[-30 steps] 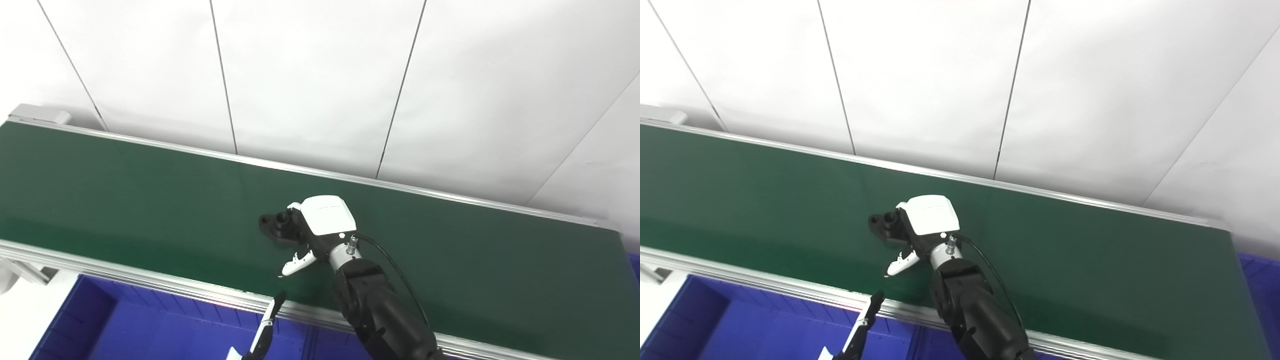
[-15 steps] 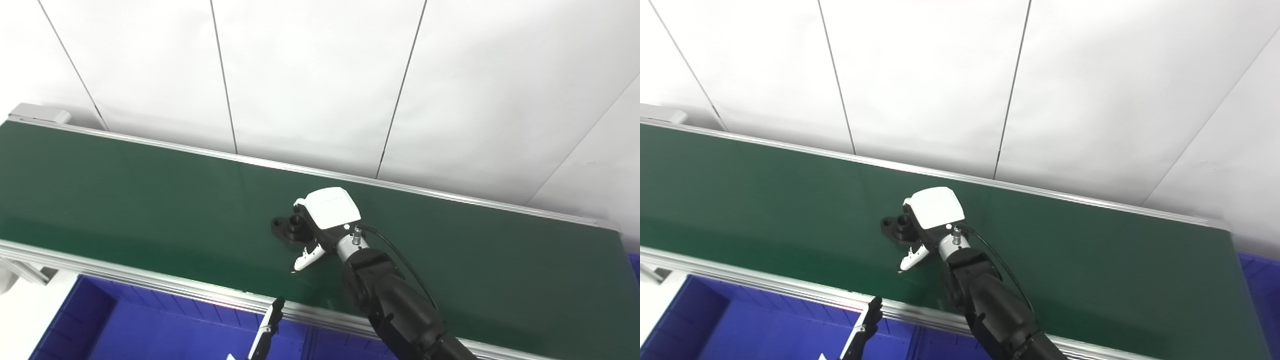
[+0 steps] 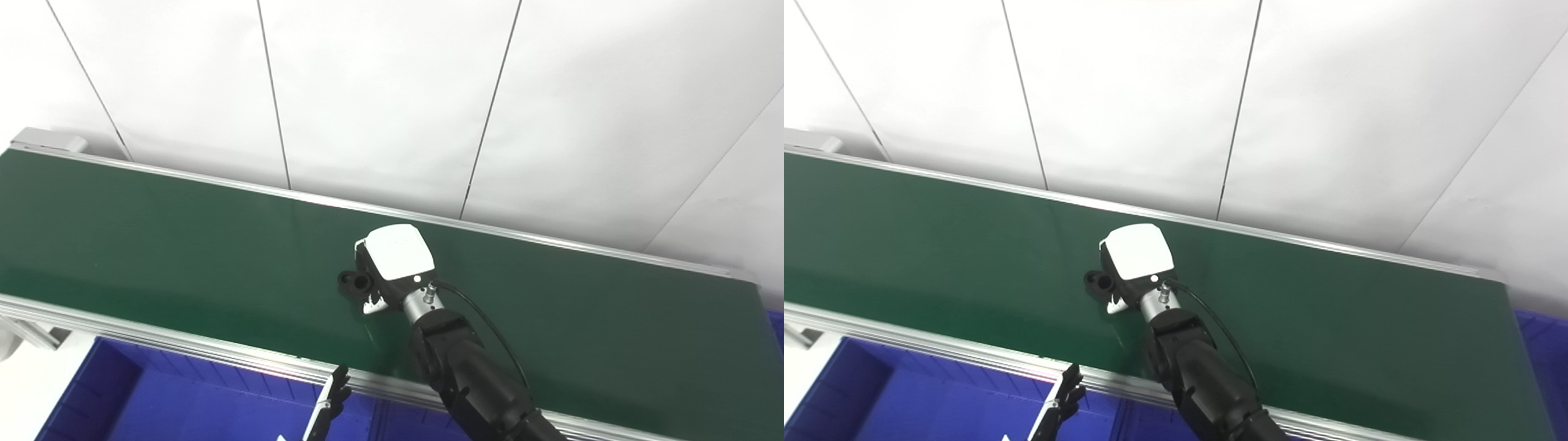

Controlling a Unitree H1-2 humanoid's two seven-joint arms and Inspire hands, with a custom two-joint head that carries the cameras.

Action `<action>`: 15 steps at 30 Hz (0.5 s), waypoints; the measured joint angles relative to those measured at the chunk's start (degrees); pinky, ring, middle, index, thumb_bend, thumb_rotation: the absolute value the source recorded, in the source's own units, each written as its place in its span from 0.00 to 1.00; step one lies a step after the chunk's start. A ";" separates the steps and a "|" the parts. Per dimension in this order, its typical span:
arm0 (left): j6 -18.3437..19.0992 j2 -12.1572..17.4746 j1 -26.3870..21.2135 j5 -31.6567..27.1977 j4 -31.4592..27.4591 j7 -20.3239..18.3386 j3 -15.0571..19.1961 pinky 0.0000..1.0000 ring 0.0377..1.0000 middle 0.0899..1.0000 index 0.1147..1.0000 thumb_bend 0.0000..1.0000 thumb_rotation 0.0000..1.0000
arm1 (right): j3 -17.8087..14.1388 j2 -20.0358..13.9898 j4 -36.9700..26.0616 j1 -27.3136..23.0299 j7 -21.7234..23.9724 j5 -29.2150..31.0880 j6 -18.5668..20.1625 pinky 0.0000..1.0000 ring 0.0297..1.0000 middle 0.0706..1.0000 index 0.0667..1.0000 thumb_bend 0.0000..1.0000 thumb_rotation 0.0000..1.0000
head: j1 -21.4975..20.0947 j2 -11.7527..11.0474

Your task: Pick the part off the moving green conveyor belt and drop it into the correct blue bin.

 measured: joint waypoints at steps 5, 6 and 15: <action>0.20 0.05 0.02 -0.02 -0.07 0.00 -0.04 0.88 0.92 0.97 1.00 0.50 0.97 | -0.32 -0.14 -0.65 0.16 1.04 0.04 1.11 0.09 0.13 0.20 0.45 0.52 0.12 | -0.18 -0.09; 0.20 0.06 0.02 -0.05 -0.07 0.00 -0.05 0.88 0.92 0.97 1.00 0.50 0.97 | -0.46 -0.24 -0.94 0.28 1.41 0.07 1.31 0.09 0.13 0.20 0.45 0.52 0.12 | -0.18 -0.09; 0.37 0.28 0.02 -0.49 -0.98 -0.15 -0.30 0.88 0.91 0.97 1.00 0.48 0.97 | -2.94 -1.83 -6.15 3.61 3.34 1.50 1.79 0.12 0.17 0.24 0.45 0.51 0.11 | -3.33 2.80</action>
